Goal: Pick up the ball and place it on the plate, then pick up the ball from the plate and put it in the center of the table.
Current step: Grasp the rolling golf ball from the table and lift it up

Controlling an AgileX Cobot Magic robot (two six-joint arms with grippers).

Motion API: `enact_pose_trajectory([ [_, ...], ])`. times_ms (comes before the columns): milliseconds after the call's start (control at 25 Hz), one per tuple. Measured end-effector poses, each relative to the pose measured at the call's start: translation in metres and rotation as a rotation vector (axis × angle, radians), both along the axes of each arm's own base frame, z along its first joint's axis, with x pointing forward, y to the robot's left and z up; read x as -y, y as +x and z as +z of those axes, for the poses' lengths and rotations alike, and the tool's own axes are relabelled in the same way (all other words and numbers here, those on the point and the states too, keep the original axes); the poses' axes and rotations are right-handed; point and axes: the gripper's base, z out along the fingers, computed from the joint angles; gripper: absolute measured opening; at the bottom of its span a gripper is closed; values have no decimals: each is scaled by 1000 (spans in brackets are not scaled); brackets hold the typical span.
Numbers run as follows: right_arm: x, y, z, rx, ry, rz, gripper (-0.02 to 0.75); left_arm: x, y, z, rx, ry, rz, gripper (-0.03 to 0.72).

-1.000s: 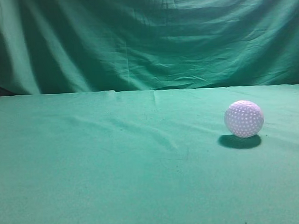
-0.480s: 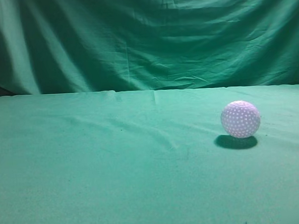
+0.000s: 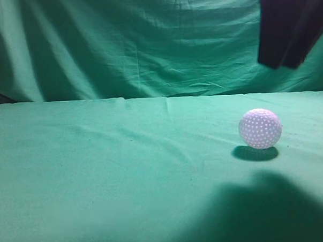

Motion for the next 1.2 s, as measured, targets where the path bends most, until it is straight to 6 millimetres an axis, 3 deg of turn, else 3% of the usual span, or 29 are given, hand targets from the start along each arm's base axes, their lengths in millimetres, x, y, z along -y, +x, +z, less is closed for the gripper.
enact_pose_trajectory([
  [200, -7, 10, -18, -14, -14, 0, 501, 0, 0, 0, 1, -2, -1, 52],
  [280, -9, 13, -26, -30, -25, 0, 562, 0, 0, 0, 1, -2, -1, 52],
  [600, -21, 31, -43, -70, -50, -1, 552, 0, 0, 0, 0, -4, 0, 52],
  [920, -23, 33, -58, -117, -79, -2, 552, 0, 0, 0, 0, -4, 0, 52],
  [1120, -24, 34, -63, -132, -89, -2, 337, 0, 0, 0, -1, -6, 0, 52],
  [1200, -24, 34, -63, -130, -86, -4, 330, 0, 0, 0, -1, -6, 0, 52],
])
